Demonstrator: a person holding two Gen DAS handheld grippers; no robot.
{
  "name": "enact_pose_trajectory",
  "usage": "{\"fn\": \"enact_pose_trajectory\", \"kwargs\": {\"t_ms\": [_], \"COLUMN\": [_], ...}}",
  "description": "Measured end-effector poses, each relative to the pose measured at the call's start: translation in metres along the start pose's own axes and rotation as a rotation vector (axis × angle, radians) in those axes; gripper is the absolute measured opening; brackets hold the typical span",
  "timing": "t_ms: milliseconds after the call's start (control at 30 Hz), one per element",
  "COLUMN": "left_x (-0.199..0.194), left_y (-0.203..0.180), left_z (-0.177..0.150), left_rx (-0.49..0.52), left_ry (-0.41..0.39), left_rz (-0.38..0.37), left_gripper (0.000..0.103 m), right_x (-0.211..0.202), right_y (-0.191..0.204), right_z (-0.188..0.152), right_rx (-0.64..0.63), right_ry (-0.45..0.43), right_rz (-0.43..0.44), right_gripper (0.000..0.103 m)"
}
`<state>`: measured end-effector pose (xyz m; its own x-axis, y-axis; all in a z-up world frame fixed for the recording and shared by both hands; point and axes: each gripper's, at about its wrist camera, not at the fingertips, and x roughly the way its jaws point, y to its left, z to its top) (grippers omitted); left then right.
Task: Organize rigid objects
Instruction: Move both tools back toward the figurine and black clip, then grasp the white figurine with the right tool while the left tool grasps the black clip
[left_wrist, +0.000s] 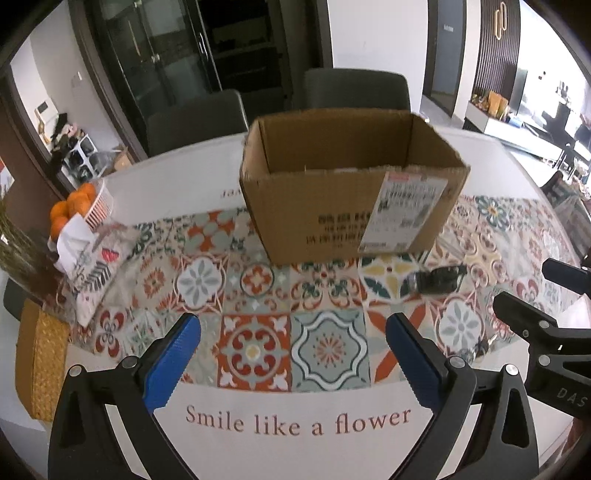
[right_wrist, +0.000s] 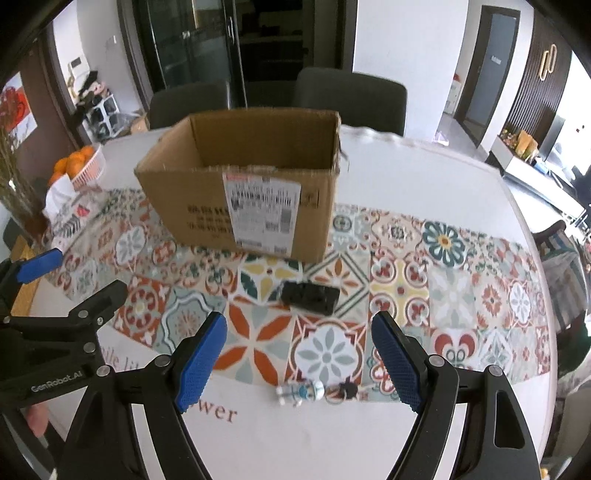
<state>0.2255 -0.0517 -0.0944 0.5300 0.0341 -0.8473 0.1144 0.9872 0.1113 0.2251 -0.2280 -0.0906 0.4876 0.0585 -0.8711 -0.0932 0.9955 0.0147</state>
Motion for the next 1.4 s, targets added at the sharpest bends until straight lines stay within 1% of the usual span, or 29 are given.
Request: {"fn": "enact_pose_trajectory", "kwargs": {"t_ms": [400, 500, 567, 767, 933, 1100, 1200, 1400], "left_x": [0.023, 0.027, 0.03, 0.04, 0.051, 0.064, 0.07, 0.077], "left_y": [-0.011, -0.016, -0.02, -0.031, -0.035, -0.037, -0.037, -0.036], "left_z": [-0.039, -0.048, -0.053, -0.066, -0.074, -0.082, -0.086, -0.091], "left_rx": [-0.004, -0.004, -0.007, -0.026, -0.046, -0.074, -0.09, -0.104], "left_ry": [0.114, 0.141, 0.157, 0.205, 0.247, 0.291, 0.311, 0.335], "left_rz": [0.025, 0.023, 0.022, 0.027, 0.044, 0.055, 0.062, 0.085], "left_gripper": [0.102, 0.102, 0.102, 0.102, 0.102, 0.102, 0.102, 0.102], "right_x": [0.034, 0.041, 0.046, 0.063, 0.079, 0.089, 0.097, 0.111], "right_y": [0.003, 0.001, -0.001, -0.006, -0.007, -0.007, -0.006, -0.003], "right_z": [-0.041, -0.049, -0.053, -0.062, -0.067, -0.066, -0.066, -0.069], "right_rx": [-0.035, -0.044, -0.057, -0.098, -0.141, -0.186, -0.201, -0.236], "right_ry": [0.145, 0.167, 0.185, 0.214, 0.239, 0.236, 0.239, 0.258], "right_rz": [0.083, 0.111, 0.146, 0.184, 0.169, 0.169, 0.181, 0.173], "right_gripper": [0.081, 0.081, 0.081, 0.081, 0.081, 0.08, 0.078, 0.074]}}
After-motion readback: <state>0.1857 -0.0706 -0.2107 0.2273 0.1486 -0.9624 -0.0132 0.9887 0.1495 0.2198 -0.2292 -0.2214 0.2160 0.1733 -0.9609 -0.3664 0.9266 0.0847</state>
